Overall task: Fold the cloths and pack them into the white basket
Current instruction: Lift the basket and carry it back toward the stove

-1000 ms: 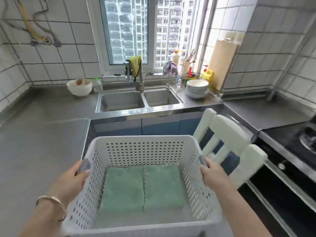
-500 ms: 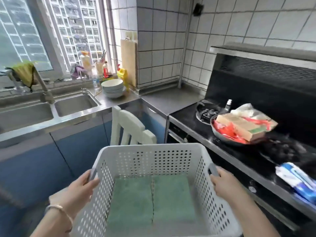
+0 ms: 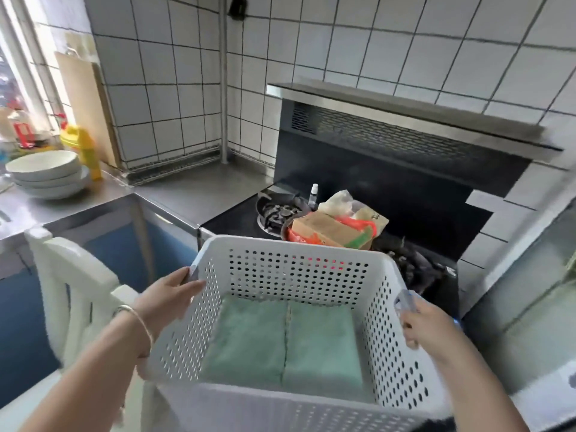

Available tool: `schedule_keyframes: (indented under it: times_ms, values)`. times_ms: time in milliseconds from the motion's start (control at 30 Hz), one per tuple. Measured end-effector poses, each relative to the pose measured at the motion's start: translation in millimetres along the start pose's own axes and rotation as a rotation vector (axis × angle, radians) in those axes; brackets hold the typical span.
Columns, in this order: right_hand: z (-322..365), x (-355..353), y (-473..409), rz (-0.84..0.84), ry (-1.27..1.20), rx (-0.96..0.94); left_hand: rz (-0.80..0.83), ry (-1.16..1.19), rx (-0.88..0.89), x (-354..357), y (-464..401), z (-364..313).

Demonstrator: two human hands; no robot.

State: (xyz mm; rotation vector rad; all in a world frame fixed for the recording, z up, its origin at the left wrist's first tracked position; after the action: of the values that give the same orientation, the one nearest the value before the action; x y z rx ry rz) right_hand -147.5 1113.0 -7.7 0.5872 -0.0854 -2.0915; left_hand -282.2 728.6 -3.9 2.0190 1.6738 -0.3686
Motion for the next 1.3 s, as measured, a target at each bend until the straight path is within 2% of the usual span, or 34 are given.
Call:
schedule_keyframes:
  times_ms: [233, 433, 600, 767, 967, 1300]
  values:
    - [86.5, 39.1, -72.1, 0.074, -0.170, -0.066, -0.041, 0.121, 0.078, -41.0, -108.4, -53.2]
    - [179.3, 120.3, -177.3, 0.080, -0.213, -0.163, -0.127, 0.139, 0.124, -117.3, -213.5, -78.9]
    - [230.9, 204.1, -258.9, 0.197, -0.195, -0.168, -0.237, 0.123, 0.089, -167.6, -285.9, -59.3]
    - [270.6, 300.0, -337.4, 0.313, -0.124, -0.196, -0.344, 0.072, -0.022, -209.8, -346.5, -17.6]
    - [329.3, 414.0, -431.0, 0.479, -0.039, -0.229, -0.519, 0.245, -0.197, -242.7, -414.8, 18.9]
    - [387.2, 557.6, -570.6, 0.618, 0.041, -0.198, -0.728, 0.241, -0.445, -242.8, -532.2, 65.2]
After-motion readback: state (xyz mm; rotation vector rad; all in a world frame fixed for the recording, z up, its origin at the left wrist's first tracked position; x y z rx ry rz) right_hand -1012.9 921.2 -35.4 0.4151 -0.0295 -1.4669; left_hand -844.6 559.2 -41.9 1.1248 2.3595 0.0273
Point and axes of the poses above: each hand's wrist, its own y-axis away from the middle knuckle, its own x-axis out of the palm, z = x × y, the point moved 7 cm from there along -y, towards the middle knuckle, and after that the axes turned 9 degrees about -y, right-handed, at the moved point
